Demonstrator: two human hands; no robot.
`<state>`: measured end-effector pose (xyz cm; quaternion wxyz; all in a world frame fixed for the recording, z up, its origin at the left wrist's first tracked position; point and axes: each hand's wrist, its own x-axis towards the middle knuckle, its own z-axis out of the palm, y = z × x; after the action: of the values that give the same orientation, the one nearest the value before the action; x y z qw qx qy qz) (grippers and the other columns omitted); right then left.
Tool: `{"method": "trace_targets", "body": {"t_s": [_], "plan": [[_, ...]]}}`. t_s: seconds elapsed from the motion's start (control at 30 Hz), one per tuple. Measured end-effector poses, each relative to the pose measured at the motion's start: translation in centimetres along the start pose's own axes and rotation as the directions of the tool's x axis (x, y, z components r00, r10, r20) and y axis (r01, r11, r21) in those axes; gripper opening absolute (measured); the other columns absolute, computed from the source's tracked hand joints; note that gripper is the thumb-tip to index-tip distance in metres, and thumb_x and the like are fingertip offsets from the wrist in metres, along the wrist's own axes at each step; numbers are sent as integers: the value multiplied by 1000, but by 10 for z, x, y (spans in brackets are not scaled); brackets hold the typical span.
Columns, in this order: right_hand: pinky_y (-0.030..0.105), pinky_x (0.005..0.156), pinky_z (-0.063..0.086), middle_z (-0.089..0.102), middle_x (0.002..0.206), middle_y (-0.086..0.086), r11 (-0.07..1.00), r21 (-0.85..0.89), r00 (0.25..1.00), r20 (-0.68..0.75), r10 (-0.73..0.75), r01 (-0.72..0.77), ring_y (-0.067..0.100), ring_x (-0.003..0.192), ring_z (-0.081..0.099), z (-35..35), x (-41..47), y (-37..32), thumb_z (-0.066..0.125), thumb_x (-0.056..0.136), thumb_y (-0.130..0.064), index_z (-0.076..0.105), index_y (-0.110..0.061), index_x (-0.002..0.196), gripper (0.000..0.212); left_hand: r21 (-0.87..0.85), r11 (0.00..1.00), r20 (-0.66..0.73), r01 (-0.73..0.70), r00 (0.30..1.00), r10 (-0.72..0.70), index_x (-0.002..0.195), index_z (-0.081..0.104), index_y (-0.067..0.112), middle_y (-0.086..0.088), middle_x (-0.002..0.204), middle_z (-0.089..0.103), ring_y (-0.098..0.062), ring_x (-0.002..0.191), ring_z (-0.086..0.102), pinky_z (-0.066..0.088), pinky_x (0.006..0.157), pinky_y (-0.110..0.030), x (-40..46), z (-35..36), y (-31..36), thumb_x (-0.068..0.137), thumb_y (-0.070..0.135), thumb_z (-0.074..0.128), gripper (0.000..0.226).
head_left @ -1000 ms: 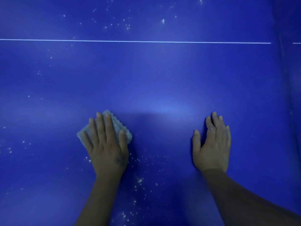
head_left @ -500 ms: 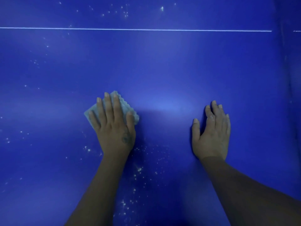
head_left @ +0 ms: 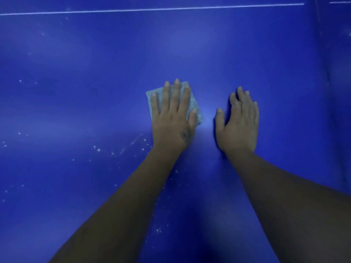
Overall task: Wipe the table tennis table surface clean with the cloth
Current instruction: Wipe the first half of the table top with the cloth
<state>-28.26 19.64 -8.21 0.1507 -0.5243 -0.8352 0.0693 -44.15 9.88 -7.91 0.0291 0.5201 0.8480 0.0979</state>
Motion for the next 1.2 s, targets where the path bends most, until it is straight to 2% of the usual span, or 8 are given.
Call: {"method": "trace_targets", "body": {"t_s": [0.23, 0.4, 0.57, 0.73, 0.9, 0.97, 1.07, 1.2], "plan": [[46, 134, 11, 32, 173, 8, 999, 39, 1000, 16, -15, 15, 26, 162, 24, -3, -2, 4, 44, 109, -45, 48, -4, 156, 62, -61, 987, 54, -151, 986, 155, 169, 22, 18, -4, 177, 15, -28, 165, 6, 16, 128, -61, -113, -7, 31, 112, 43, 38, 64], [50, 134, 9, 35, 172, 7, 997, 69, 999, -31, -22, 24, 26, 162, 27, -21, -39, 7, 47, 112, -40, 47, -5, 157, 57, -62, 983, 62, -171, 983, 174, 169, 25, 20, -3, 177, 19, -26, 165, 9, 15, 129, -59, -84, -5, 22, 111, 46, 37, 64], [52, 133, 14, 31, 174, 3, 997, 20, 993, 90, -76, 74, 22, 164, 20, -32, -100, 20, 41, 112, -38, 41, -8, 162, 59, -52, 993, 86, -107, 990, 111, 170, 19, 18, -4, 178, 14, -27, 165, 6, 13, 129, -59, -75, -5, 27, 112, 46, 31, 65], [50, 133, 18, 35, 172, 4, 997, 22, 994, 84, -71, 70, 25, 162, 25, -30, -100, 22, 47, 109, -34, 47, -7, 158, 56, -100, 979, 146, -177, 971, 191, 170, 16, 20, -2, 178, 8, -26, 165, 1, 12, 130, -60, -136, -16, 34, 113, 46, 36, 66], [53, 132, 20, 36, 171, 4, 997, 59, 995, 75, -63, 59, 25, 162, 26, -32, -100, 20, 48, 108, -31, 49, -6, 156, 55, -85, 973, 130, -217, 965, 226, 170, 17, 21, -1, 178, 10, -25, 165, 2, 12, 130, -59, -100, -11, 20, 113, 47, 33, 65], [54, 131, 20, 36, 171, 4, 997, 51, 995, 81, -57, 53, 26, 162, 26, -32, -99, 20, 48, 108, -31, 49, -5, 156, 55, -68, 983, 109, -171, 978, 177, 170, 18, 21, -2, 178, 13, -25, 165, 4, 10, 130, -59, -62, -7, 0, 112, 47, 30, 65], [53, 132, 19, 35, 172, 3, 998, 50, 994, 104, -46, 41, 24, 163, 24, -34, -99, 18, 47, 108, -32, 49, -5, 156, 54, -34, 999, 53, -27, 998, 29, 169, 23, 21, -4, 177, 19, -27, 165, 10, 11, 130, -59, -12, -9, -42, 111, 47, 33, 65], [54, 131, 19, 34, 172, 3, 998, 54, 992, 115, -42, 36, 23, 163, 22, -35, -98, 17, 47, 108, -30, 49, -6, 156, 54, 10, 995, 56, 98, 994, -98, 170, 19, 21, -4, 177, 16, -27, 165, 8, 13, 129, -60, -35, -18, -77, 112, 46, 33, 65]]}}
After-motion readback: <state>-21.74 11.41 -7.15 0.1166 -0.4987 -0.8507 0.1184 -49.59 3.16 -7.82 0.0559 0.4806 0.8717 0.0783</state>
